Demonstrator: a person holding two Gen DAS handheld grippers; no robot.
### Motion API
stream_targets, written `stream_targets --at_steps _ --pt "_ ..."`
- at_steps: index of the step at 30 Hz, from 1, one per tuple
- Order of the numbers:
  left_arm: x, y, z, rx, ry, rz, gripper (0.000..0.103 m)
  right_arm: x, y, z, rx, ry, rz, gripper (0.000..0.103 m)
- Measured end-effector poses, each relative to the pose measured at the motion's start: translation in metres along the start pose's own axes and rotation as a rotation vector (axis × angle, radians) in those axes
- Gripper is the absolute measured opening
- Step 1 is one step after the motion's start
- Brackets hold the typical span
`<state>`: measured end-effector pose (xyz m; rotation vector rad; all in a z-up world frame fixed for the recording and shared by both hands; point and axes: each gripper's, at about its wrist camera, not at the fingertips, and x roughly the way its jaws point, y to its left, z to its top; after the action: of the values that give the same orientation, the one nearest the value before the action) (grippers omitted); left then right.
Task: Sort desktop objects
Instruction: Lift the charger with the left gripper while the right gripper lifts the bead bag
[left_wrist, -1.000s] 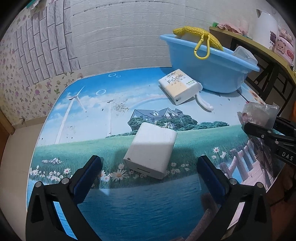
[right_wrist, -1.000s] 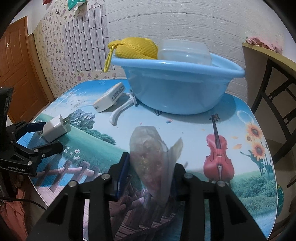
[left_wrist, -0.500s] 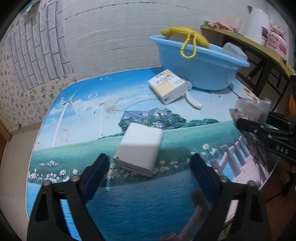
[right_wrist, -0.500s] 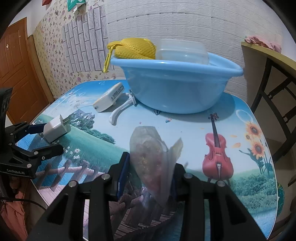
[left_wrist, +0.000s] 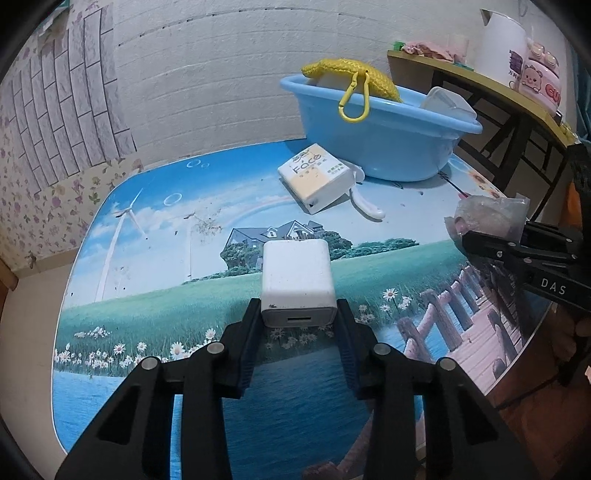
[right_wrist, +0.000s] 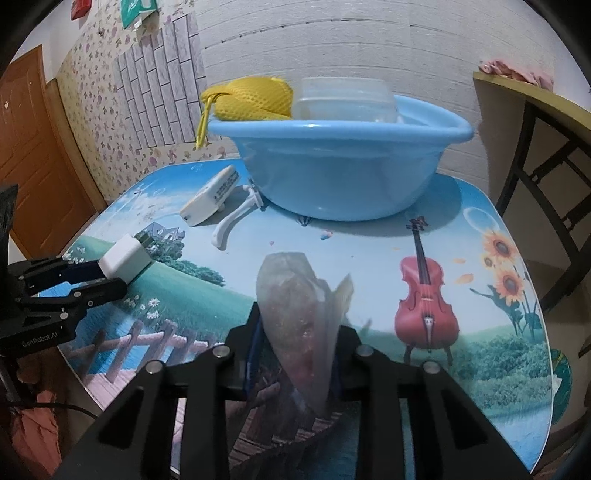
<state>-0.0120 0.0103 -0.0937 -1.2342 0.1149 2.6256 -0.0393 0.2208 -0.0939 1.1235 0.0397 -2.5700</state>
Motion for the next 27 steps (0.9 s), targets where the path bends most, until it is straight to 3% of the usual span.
stream_targets --at_steps 4,19,27 --pt "-0.002 -0.001 0.002 -0.014 0.014 0.001 0.037 -0.007 0.000 0.002 0.009 -0.015 0.000 0.022" --pt "-0.025 -0.006 0.021 -0.055 -0.010 -0.012 0.037 -0.042 0.008 0.018 -0.012 -0.115 0.071 0.021" --pt "-0.026 -0.010 0.027 -0.050 -0.006 -0.015 0.037 -0.040 0.002 0.017 -0.001 -0.106 0.076 0.021"
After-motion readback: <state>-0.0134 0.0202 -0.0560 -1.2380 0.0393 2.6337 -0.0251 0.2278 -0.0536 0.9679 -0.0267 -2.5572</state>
